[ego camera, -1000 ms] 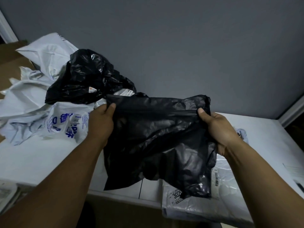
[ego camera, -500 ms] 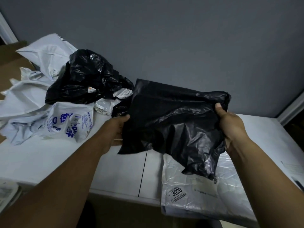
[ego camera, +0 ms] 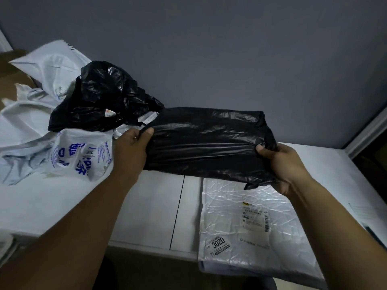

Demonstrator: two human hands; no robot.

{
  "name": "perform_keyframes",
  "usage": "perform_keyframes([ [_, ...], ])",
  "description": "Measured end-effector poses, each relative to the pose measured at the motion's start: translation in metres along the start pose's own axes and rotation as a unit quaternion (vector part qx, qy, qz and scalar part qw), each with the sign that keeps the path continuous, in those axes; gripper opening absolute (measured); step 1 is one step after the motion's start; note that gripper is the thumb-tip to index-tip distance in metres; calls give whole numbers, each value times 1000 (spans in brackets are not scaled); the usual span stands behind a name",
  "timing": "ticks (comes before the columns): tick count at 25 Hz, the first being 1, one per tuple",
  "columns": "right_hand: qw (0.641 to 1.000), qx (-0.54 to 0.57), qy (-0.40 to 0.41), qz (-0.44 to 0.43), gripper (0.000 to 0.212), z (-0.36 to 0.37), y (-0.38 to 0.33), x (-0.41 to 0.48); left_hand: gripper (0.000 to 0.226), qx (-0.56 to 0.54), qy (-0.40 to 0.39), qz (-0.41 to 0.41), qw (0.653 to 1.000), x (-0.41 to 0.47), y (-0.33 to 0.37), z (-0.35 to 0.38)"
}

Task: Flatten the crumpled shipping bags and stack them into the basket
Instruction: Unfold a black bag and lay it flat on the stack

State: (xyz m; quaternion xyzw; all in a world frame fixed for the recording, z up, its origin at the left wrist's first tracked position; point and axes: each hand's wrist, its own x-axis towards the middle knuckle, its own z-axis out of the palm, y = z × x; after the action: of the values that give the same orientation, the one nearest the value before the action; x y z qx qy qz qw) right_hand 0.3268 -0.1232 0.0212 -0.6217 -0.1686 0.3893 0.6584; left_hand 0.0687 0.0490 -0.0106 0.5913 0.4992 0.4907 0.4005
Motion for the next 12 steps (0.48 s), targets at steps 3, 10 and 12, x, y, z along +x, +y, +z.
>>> perform_keyframes([
  [3, 999, -15, -1, -29, 16, -3, 1, 2, 40, 11, 13, -20, 1000, 3, -3, 2],
  [10, 931, -87, 28, -352, 19, -12, -30, -18, 23, -107, -59, -87, 989, 0, 4, 17],
  [12, 863, -177, -34, -472, 26, -11, -38, -28, 18, -187, -112, -119, 969, -6, 18, 24],
])
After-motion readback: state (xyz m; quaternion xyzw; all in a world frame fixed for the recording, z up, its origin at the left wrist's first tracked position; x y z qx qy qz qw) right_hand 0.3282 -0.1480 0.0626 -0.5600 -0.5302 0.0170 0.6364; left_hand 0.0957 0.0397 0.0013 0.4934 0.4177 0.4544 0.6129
